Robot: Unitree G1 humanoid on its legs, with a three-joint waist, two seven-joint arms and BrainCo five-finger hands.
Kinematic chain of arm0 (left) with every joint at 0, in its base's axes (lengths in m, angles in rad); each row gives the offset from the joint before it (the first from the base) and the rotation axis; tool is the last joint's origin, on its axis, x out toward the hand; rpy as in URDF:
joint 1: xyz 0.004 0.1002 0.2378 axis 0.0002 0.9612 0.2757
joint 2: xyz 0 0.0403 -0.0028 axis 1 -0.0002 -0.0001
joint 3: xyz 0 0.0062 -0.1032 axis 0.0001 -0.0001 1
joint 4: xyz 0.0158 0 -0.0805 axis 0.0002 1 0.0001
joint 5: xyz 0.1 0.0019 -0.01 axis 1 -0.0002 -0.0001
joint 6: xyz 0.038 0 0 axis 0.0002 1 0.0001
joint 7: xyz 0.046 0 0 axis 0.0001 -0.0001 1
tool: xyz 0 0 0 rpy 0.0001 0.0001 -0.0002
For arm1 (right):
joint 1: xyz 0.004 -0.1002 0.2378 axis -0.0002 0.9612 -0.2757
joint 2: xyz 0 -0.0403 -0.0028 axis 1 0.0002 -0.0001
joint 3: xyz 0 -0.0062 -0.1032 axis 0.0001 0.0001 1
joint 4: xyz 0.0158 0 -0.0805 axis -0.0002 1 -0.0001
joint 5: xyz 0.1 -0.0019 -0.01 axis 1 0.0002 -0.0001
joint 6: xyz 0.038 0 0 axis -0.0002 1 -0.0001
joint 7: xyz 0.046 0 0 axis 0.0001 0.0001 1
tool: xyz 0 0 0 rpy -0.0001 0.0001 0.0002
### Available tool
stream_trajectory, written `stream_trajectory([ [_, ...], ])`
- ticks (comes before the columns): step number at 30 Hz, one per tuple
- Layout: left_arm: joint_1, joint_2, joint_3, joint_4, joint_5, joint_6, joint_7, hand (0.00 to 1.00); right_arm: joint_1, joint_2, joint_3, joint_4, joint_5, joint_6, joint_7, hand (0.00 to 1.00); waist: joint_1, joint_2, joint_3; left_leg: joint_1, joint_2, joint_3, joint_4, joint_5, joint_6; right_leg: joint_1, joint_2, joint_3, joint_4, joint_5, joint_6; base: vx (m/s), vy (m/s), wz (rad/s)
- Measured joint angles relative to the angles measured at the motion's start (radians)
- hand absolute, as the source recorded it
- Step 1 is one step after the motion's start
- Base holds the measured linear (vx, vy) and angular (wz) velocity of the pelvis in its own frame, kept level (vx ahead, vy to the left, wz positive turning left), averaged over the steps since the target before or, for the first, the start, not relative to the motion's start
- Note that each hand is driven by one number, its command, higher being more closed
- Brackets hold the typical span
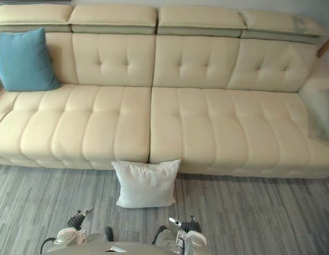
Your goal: Pick up cushions and gather them together orderly.
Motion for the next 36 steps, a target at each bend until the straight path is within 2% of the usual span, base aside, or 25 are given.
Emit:
stream_trajectory([
  [3, -0.026, 0.011, -0.003, -0.051, -0.003, 0.000, 0.010, 0.00, -0.059, -0.002, 0.037, -0.084, 0.000, 0.002, -0.018, 0.00, -0.002, -0.004, 0.053, -0.112, 0.005, 0.015, 0.086, -0.019, 0.004, -0.115, -0.026, 0.023, 0.084, -0.024, 0.001, -0.22, -0.032, -0.11],
  [5, -0.050, 0.017, -0.019, -0.102, -0.015, -0.001, 0.026, 0.00, -0.099, -0.008, 0.059, -0.148, 0.000, 0.002, -0.043, 0.00, 0.000, -0.004, 0.088, -0.213, 0.032, 0.031, 0.178, -0.048, 0.009, -0.203, -0.022, 0.039, 0.126, -0.023, -0.003, -0.23, -0.021, -0.25],
  [6, -0.078, 0.029, -0.029, -0.138, -0.042, -0.002, 0.036, 0.00, -0.134, -0.023, 0.076, -0.196, 0.001, 0.000, -0.057, 0.00, 0.010, -0.010, 0.116, -0.286, 0.052, 0.045, 0.240, -0.067, 0.007, -0.273, -0.014, 0.059, 0.157, -0.018, -0.010, -0.21, -0.016, -0.39],
  [7, -0.090, 0.032, -0.029, -0.150, -0.044, -0.002, 0.038, 0.00, -0.148, -0.027, 0.075, -0.210, 0.001, 0.000, -0.065, 0.00, 0.014, -0.011, 0.128, -0.303, 0.059, 0.050, 0.257, -0.072, 0.008, -0.289, -0.012, 0.065, 0.165, -0.016, -0.012, -0.21, -0.006, -0.40],
  [8, -0.125, 0.042, -0.030, -0.183, -0.062, -0.007, 0.052, 0.00, -0.185, -0.045, 0.075, -0.250, 0.002, -0.001, -0.084, 0.00, 0.019, -0.013, 0.166, -0.345, 0.070, 0.058, 0.299, -0.084, 0.011, -0.331, -0.010, 0.077, 0.188, -0.012, -0.019, -0.15, 0.008, -0.23],
  [11, -0.203, 0.079, -0.030, -0.239, -0.082, -0.017, 0.076, 0.00, -0.266, -0.092, 0.070, -0.313, 0.006, -0.004, -0.117, 0.00, 0.021, -0.013, 0.205, -0.458, 0.091, 0.067, 0.390, -0.105, 0.021, -0.449, -0.009, 0.103, 0.246, -0.005, -0.034, -0.13, 0.029, -0.24],
  [14, -0.353, 0.148, -0.022, -0.278, -0.110, -0.028, 0.101, 0.00, -0.423, -0.148, 0.064, -0.348, 0.035, -0.007, -0.160, 0.00, 0.022, -0.009, 0.259, -0.642, 0.118, 0.076, 0.503, -0.121, 0.031, -0.633, -0.007, 0.131, 0.323, 0.016, -0.058, -0.10, 0.051, -0.24],
  [15, -0.374, 0.155, -0.018, -0.285, -0.113, -0.032, 0.103, 0.00, -0.447, -0.156, 0.064, -0.349, 0.040, -0.007, -0.162, 0.00, 0.022, -0.008, 0.262, -0.674, 0.123, 0.075, 0.520, -0.125, 0.031, -0.662, -0.006, 0.132, 0.332, 0.018, -0.061, -0.09, 0.034, -0.18],
  [18, -0.513, 0.195, 0.023, -0.323, -0.120, -0.045, 0.116, 0.00, -0.598, -0.217, 0.059, -0.368, 0.050, -0.007, -0.196, 0.00, 0.027, 0.000, 0.310, -0.878, 0.140, 0.049, 0.632, -0.135, 0.044, -0.853, -0.007, 0.151, 0.422, 0.016, -0.070, -0.11, 0.030, -0.06],
  [22, -0.599, 0.234, 0.053, -0.360, -0.153, -0.046, 0.118, 0.00, -0.727, -0.287, 0.054, -0.397, 0.061, -0.010, -0.225, 0.00, 0.040, 0.003, 0.360, -1.049, 0.154, 0.035, 0.723, -0.144, 0.053, -1.021, -0.012, 0.163, 0.508, 0.010, -0.079, -0.07, 0.011, -0.02],
  [24, -0.639, 0.264, 0.081, -0.377, -0.161, -0.046, 0.119, 0.00, -0.779, -0.338, 0.054, -0.421, 0.061, -0.011, -0.243, 0.00, 0.044, 0.003, 0.361, -1.173, 0.154, 0.017, 0.785, -0.146, 0.056, -1.144, -0.028, 0.165, 0.585, -0.006, -0.088, -0.09, -0.021, 0.13],
  [30, -0.724, 0.357, 0.089, -0.401, -0.198, -0.049, 0.128, 0.00, -0.898, -0.416, 0.058, -0.418, 0.061, -0.012, -0.271, 0.00, 0.053, 0.002, 0.364, -1.395, 0.164, -0.012, 0.896, -0.153, 0.063, -1.366, -0.044, 0.178, 0.709, -0.037, -0.087, -0.09, -0.037, 0.07],
  [36, -0.854, 0.373, 0.054, -0.400, -0.198, -0.054, 0.157, 0.00, -0.992, -0.412, 0.106, -0.369, 0.099, -0.019, -0.316, 0.00, 0.051, 0.002, 0.365, -1.553, 0.175, -0.034, 0.973, -0.150, 0.063, -1.525, -0.053, 0.181, 0.811, -0.054, -0.099, -0.05, -0.017, 0.06],
])
